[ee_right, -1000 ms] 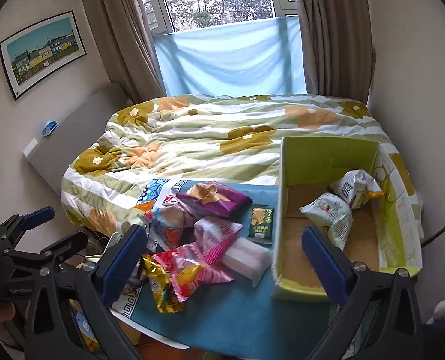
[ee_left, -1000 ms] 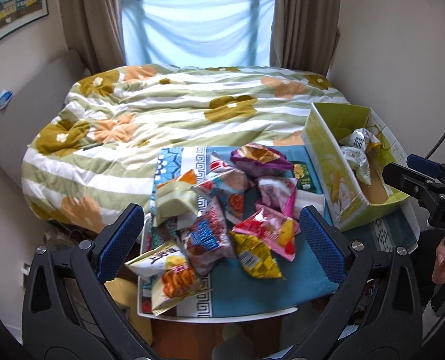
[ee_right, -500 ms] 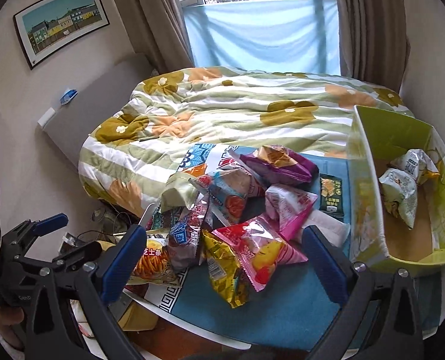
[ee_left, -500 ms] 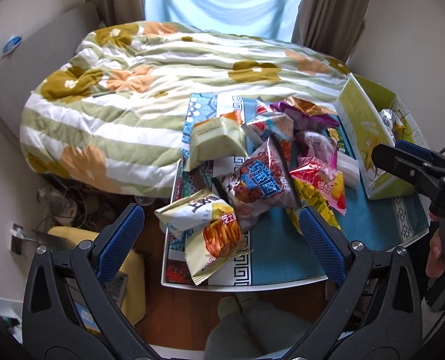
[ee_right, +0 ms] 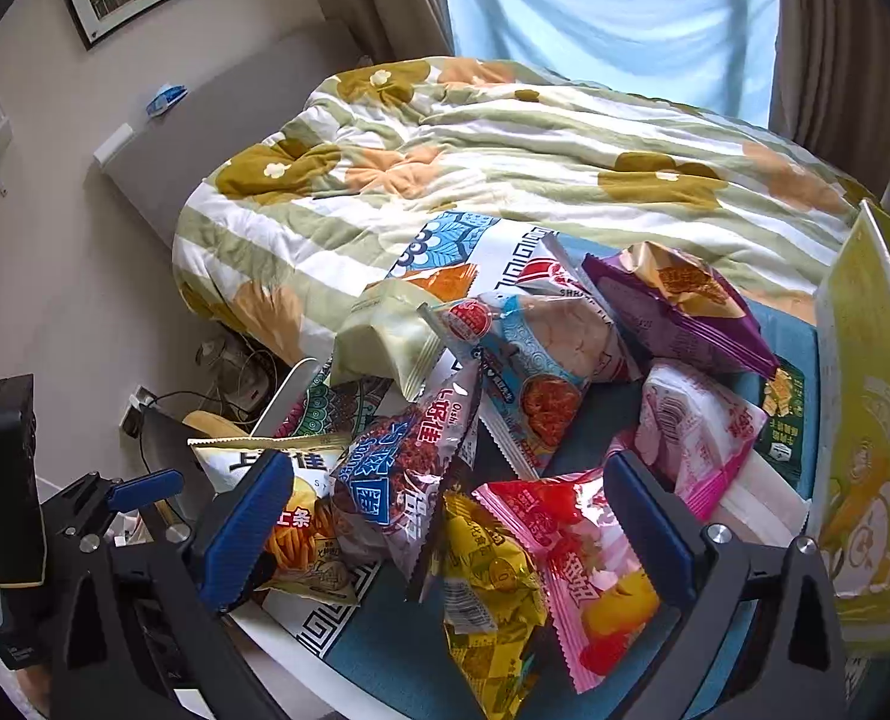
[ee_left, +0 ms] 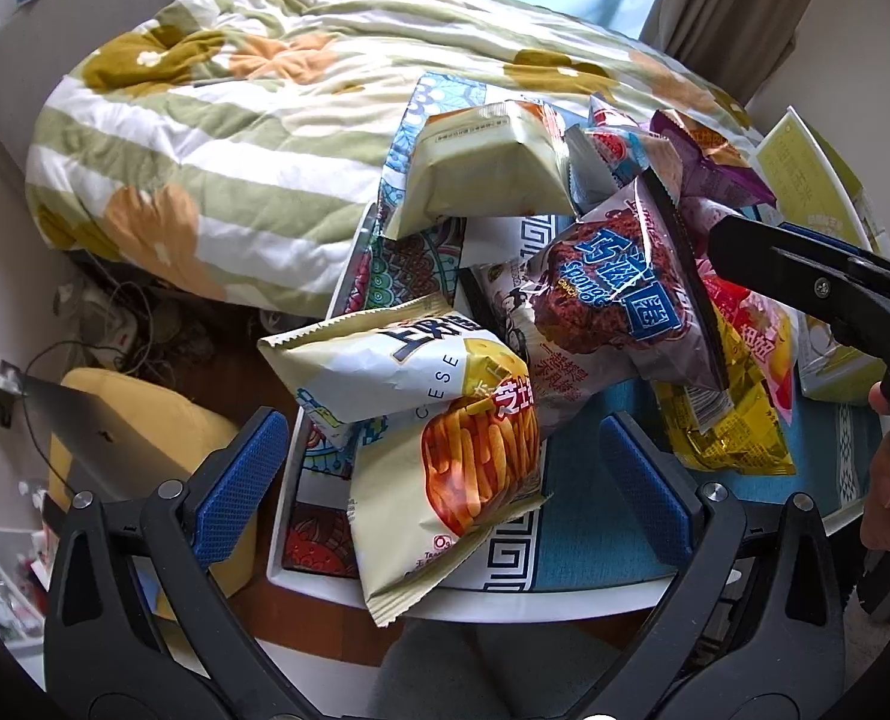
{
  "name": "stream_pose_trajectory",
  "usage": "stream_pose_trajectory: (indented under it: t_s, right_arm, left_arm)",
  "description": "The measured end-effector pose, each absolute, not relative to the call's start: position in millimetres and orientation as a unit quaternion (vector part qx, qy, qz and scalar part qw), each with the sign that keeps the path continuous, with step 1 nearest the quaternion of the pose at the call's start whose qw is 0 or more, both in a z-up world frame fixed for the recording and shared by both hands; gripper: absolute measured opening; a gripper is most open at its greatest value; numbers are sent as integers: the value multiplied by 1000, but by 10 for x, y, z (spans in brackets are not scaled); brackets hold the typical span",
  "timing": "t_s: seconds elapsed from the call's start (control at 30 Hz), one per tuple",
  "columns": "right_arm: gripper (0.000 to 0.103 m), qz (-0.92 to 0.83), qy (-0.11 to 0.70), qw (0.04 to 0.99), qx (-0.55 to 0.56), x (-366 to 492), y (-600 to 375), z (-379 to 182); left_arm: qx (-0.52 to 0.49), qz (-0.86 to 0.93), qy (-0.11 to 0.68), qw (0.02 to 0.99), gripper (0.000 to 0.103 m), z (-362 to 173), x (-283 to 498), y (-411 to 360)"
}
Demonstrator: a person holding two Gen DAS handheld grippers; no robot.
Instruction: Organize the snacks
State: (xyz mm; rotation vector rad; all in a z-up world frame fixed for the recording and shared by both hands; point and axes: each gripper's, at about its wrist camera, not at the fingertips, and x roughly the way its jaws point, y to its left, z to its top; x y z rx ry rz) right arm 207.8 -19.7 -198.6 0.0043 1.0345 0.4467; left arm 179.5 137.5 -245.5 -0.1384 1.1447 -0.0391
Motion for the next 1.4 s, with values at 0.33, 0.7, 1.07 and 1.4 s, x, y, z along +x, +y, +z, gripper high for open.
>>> stream_pose_trajectory:
  t_s: [0.33,0.7,1.07,1.4]
  right_arm:
    - [97,244,509,825,-38,2196,-17,-2251]
    - [91,269,526,805,-57,2264,88,-2446]
    - [74,290,539,789,-61,2270,188,-2595]
    - [64,296,529,792,-65,2156,198,-2489]
  left_arm:
    - [-44,-3,560,827,70,-2688,1846,1284]
    - [-28,1,560,828,49,-2680,1802,1277]
    - [-22,0,555,831,47,-2638,1743,1253]
    - [-7,-4,542,841,46,-2434,1628,1226]
